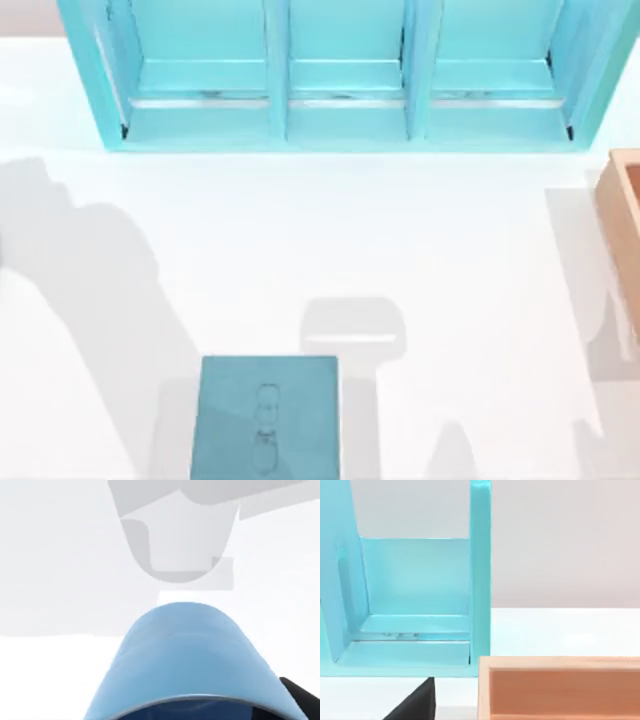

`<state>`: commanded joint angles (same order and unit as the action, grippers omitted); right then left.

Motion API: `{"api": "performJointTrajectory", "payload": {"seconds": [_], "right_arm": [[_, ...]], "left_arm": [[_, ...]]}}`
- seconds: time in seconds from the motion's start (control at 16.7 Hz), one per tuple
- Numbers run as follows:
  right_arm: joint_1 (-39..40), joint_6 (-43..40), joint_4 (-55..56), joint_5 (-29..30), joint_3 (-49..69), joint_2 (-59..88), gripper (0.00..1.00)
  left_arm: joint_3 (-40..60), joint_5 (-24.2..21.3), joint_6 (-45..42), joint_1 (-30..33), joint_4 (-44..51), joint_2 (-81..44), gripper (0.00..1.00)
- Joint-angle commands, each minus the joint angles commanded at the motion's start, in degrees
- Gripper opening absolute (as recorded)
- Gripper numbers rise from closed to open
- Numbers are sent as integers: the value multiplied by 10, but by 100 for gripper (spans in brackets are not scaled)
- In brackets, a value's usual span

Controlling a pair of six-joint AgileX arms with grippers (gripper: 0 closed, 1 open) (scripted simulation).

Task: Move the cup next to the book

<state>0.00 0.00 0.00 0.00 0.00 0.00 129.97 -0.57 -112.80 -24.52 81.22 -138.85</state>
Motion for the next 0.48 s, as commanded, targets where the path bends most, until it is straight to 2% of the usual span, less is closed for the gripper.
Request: {"api": "performJointTrajectory", "payload": {"seconds": [0.24, 0.48], "right_arm": [[0, 0, 0, 0, 0, 0, 100], [0, 0, 0, 0, 0, 0, 100]], "left_arm": [[-76, 2, 165, 90, -9, 77, 0], [-171, 11, 392, 208, -26, 182, 0]]}}
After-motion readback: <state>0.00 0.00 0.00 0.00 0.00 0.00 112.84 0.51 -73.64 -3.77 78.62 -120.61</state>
